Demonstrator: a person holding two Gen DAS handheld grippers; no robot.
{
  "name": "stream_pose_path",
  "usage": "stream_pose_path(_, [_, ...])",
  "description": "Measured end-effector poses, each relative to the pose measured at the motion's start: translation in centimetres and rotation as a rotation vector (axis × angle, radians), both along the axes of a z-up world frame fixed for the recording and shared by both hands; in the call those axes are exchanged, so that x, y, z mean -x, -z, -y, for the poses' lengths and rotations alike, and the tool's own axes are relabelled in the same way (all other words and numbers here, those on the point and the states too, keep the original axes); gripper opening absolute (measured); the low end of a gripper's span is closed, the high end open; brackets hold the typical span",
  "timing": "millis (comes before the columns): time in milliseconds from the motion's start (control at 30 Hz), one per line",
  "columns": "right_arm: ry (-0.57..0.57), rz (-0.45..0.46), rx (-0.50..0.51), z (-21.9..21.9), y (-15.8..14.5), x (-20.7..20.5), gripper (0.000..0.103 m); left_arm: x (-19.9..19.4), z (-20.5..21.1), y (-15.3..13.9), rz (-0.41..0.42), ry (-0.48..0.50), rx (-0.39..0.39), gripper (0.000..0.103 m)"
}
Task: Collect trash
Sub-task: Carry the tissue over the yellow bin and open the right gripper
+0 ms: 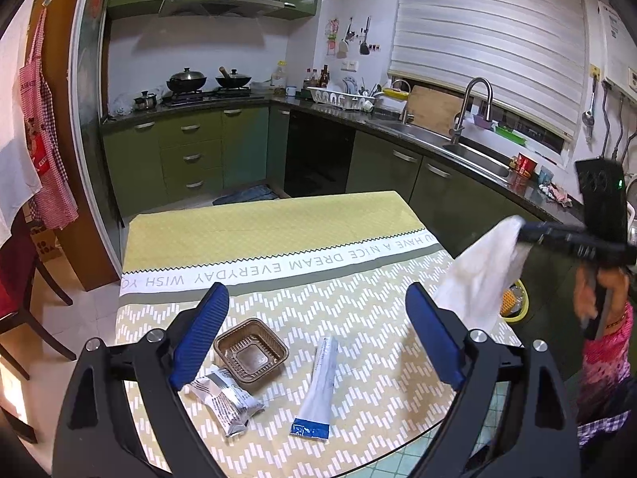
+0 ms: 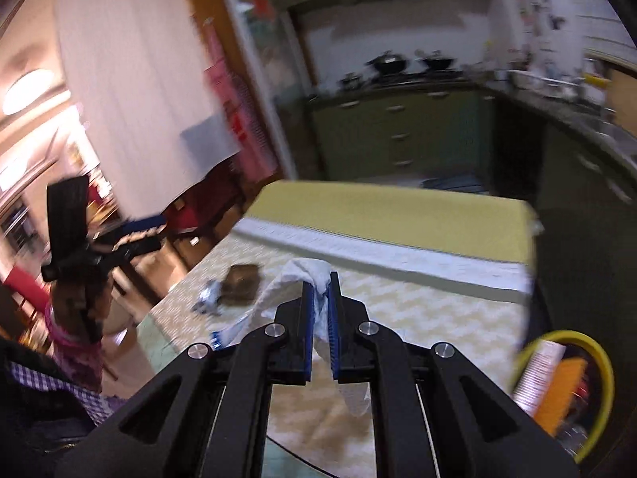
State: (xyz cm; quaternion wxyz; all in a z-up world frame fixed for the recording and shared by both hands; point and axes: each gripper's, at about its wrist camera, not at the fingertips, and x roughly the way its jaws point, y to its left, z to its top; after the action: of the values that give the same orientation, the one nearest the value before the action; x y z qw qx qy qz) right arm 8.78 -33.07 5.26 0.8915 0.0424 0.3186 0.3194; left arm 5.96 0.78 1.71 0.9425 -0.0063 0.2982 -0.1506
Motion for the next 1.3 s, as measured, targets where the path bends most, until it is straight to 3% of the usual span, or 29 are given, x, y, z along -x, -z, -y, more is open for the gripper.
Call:
stream_pose_path(267, [0.409,-0.060,0.026,12.8,-0.9,-1.2,0.007,-0.9,1.2,1.1,-0.027,0.037,0.003,0.086])
stream_pose_path(467, [0.663,-0.164,-0.013,21.5,2.6,-3.9,0.007,-1.4,2.4,1.2,-0.035,0.059,-0.008,0.086])
stream_pose_path(667, [0.883,-0.172,-0.095,27.7,6.4,-4.3,0.007,-1.8,3.1,1.3,-0.044,0.068,-0.031,0.086])
stream_pose_path(900, [0.938,-0.181,-0.146,29.9,8.7,-3.8,0.007,-2.0,3.5,1.5,-0.053,0.072,-0.039,0.086])
stream_pose_path(1167, [0.922,-0.278,-0.054,27.2,12.2,-4.7,0.009,-2.2,3.8,2.0,-0.064,0.089,-0.039,0.086])
stream_pose_path(1200, [0.925,-0.309,-0.026,27.0,13.0,-5.0,0.014,-2.3,3.8,2.1,-0.065,0.090,-0.041,0.086])
stream_pose_path(1300, [0.911,-0.389,0.019,27.1,15.0,-6.0,0.043,-2.2,3.6,2.3,-0.069,0.088,-0.045,0.086])
